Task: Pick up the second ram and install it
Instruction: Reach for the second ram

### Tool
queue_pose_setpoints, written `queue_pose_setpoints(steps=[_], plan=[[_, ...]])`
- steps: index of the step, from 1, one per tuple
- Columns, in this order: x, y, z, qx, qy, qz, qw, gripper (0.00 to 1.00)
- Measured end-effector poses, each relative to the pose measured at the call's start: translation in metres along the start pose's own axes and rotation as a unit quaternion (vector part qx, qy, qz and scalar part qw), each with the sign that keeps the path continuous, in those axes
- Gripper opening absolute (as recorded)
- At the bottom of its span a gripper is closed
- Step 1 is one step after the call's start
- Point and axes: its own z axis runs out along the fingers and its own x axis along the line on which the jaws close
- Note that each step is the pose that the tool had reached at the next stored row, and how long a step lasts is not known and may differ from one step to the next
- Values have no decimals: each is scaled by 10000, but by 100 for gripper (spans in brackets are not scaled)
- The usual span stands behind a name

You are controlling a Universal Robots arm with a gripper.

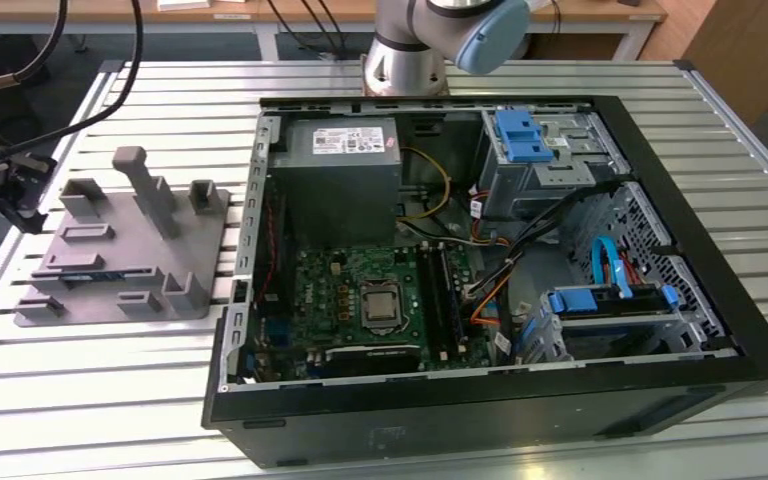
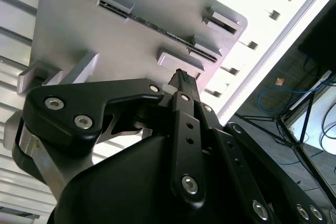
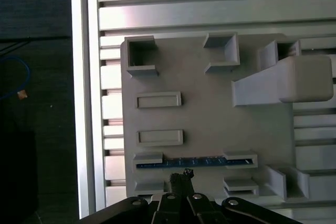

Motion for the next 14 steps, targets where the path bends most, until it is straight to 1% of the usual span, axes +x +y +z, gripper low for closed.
queue_pose_setpoints(steps=[9, 14], plan=[[9, -16, 92, 0, 0, 0, 10000, 10], [7, -20, 168, 0, 1, -2, 10000, 10]])
